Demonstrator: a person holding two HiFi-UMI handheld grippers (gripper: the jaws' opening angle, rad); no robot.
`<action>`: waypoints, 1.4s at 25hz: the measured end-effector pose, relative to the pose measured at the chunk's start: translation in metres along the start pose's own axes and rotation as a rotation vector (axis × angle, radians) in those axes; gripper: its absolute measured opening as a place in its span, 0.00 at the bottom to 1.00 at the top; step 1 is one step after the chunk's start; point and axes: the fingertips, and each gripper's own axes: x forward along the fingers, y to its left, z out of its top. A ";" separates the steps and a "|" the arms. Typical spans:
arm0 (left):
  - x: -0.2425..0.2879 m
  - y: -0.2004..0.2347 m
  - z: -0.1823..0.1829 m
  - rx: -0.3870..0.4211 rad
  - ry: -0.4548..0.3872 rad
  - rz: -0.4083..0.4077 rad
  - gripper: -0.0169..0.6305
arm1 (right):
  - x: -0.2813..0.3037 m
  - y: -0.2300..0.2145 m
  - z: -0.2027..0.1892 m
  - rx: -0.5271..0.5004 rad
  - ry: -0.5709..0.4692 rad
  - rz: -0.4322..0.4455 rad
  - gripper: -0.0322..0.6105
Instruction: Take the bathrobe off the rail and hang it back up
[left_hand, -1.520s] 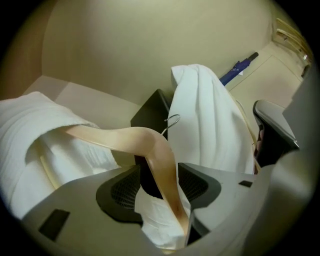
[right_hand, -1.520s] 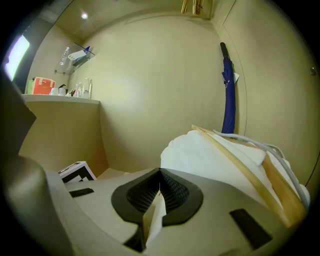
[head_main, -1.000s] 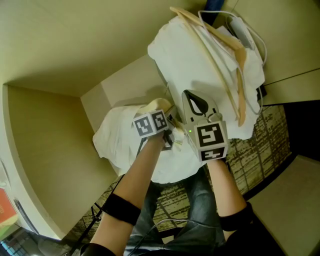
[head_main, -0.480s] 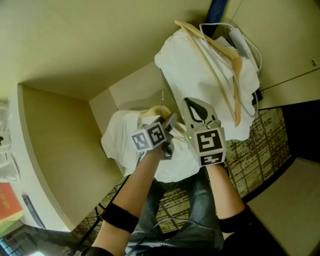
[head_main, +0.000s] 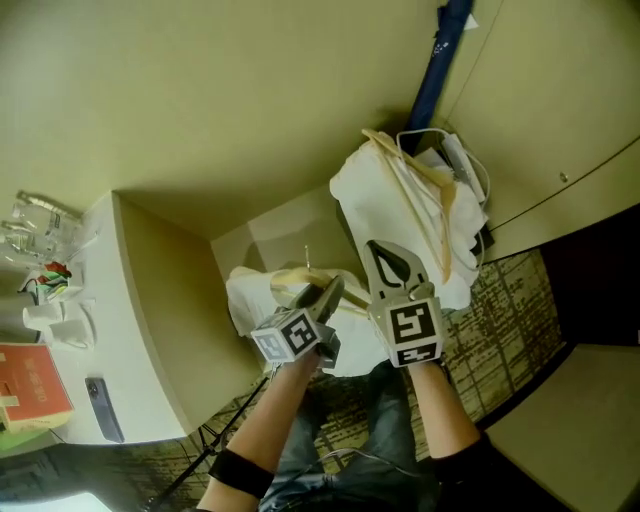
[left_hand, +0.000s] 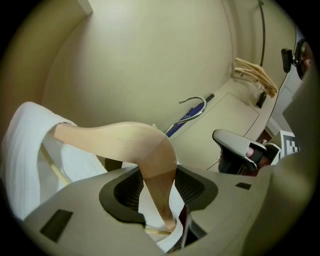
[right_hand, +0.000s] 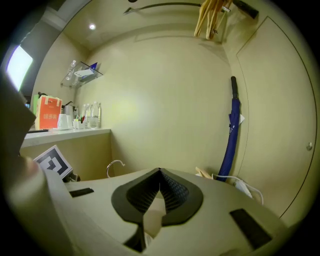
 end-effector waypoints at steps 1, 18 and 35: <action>-0.010 -0.009 0.008 0.000 -0.015 -0.009 0.32 | -0.006 0.004 0.014 -0.014 -0.009 0.003 0.08; -0.102 -0.231 0.184 0.115 -0.239 -0.298 0.32 | -0.110 0.024 0.248 -0.170 -0.249 -0.061 0.08; -0.171 -0.437 0.376 0.297 -0.466 -0.523 0.32 | -0.193 0.032 0.444 -0.364 -0.520 -0.142 0.08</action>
